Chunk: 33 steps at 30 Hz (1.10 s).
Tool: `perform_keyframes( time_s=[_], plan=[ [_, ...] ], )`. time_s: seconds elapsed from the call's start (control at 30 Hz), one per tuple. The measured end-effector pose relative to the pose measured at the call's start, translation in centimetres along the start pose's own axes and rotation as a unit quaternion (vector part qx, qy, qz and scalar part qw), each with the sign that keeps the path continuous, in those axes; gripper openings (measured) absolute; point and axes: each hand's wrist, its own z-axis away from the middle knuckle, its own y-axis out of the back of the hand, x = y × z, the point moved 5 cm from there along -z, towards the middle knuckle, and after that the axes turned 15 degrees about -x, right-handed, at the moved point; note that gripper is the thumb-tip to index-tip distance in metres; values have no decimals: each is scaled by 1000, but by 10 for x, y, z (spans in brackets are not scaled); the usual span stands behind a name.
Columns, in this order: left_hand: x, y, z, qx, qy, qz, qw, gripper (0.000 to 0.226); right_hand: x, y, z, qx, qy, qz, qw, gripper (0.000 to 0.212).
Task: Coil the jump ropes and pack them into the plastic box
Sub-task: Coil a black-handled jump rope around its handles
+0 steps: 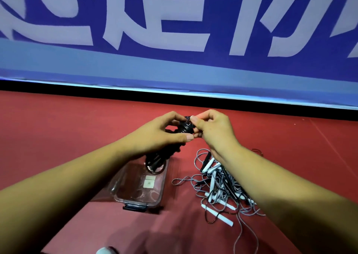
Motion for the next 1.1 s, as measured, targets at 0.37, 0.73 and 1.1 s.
perform_keyframes(
  time_s=[0.37,0.73,1.1],
  plan=[
    [-120,92,-2,12,165,125,978,12,90,-77,-79,-48,-135,-26,989,6],
    [-312,113,-34,92,277,138,946,13,267,-137,-112,-76,-327,-54,940,10],
    [-384,92,-43,40,377,69,923,24,363,-158,-119,-104,-380,47,918,11]
  ],
)
